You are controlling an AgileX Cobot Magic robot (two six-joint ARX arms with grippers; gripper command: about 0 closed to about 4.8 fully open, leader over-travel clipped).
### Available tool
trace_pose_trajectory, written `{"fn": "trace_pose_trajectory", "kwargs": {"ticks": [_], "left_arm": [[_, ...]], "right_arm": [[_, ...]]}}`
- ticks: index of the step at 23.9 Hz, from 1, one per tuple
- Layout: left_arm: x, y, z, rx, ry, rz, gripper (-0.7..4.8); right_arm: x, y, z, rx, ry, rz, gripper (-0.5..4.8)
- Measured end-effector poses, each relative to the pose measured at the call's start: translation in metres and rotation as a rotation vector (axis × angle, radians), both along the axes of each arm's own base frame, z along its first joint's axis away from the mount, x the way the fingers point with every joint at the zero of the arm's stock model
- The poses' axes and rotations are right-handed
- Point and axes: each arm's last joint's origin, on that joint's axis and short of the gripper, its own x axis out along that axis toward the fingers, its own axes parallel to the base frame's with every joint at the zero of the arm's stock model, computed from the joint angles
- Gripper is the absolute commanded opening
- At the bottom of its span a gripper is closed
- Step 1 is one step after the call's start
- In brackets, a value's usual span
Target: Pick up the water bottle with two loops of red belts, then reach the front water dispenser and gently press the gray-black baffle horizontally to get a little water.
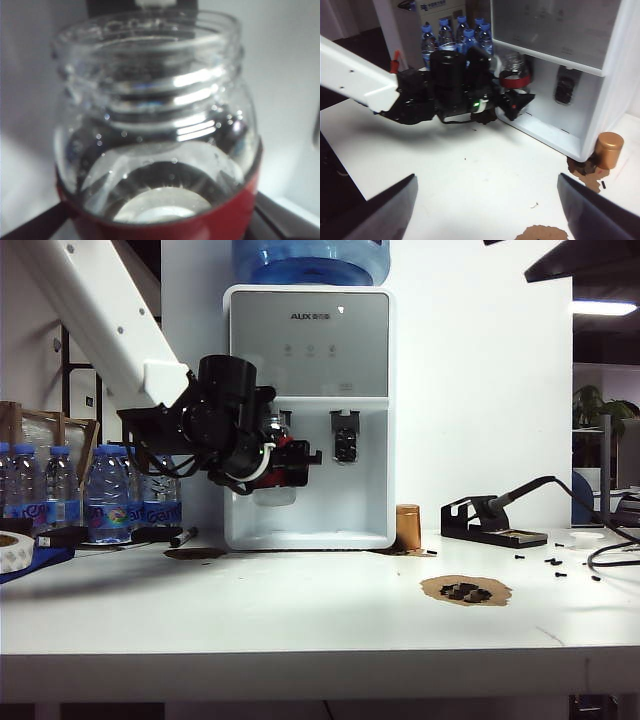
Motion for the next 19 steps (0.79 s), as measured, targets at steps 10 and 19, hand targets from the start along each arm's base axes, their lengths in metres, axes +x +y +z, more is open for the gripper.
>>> {"fn": "trace_pose_trajectory", "kwargs": {"ticks": [10,19], "left_arm": [[0.0061,-0.0011,0.0,-0.004,-0.01,0.006,-0.05],[0.006,-0.0013,-0.0001,-0.004,-0.01,0.006,-0.05]], "right_arm": [[0.0,0.003,0.0016,0.002,-0.019,0.014,4.79],[-0.0001,0.0037,0.0015,0.002,-0.019,0.018,4.79]]}}
